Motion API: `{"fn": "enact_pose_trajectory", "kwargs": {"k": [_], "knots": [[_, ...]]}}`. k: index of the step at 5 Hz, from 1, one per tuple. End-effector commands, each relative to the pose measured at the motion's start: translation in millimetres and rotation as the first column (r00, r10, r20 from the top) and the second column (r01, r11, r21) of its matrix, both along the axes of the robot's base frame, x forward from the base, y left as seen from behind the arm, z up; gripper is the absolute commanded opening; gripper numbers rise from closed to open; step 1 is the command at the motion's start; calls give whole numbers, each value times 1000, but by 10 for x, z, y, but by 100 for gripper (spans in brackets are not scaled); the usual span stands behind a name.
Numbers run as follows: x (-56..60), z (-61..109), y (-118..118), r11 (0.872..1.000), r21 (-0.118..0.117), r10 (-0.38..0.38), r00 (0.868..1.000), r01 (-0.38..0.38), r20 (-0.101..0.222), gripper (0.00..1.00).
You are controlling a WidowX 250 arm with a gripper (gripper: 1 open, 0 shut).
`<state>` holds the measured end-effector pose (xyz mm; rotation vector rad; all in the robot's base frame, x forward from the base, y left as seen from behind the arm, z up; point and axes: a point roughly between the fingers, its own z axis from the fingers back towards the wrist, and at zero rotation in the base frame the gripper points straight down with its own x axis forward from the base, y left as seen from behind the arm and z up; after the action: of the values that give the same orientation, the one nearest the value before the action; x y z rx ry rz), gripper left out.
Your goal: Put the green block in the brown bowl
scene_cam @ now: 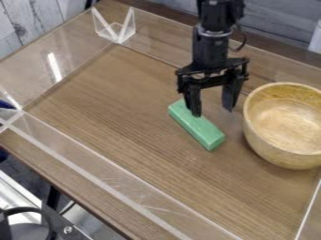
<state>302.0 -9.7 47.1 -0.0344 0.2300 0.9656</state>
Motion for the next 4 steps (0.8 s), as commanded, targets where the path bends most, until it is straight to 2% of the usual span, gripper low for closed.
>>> {"fn": "enact_pose_trajectory", "kwargs": {"k": [1, 4], "knots": [[52, 178, 0, 999, 31, -9, 998, 7, 67, 100], [-51, 32, 3, 991, 54, -124, 989, 120, 75, 100]]}}
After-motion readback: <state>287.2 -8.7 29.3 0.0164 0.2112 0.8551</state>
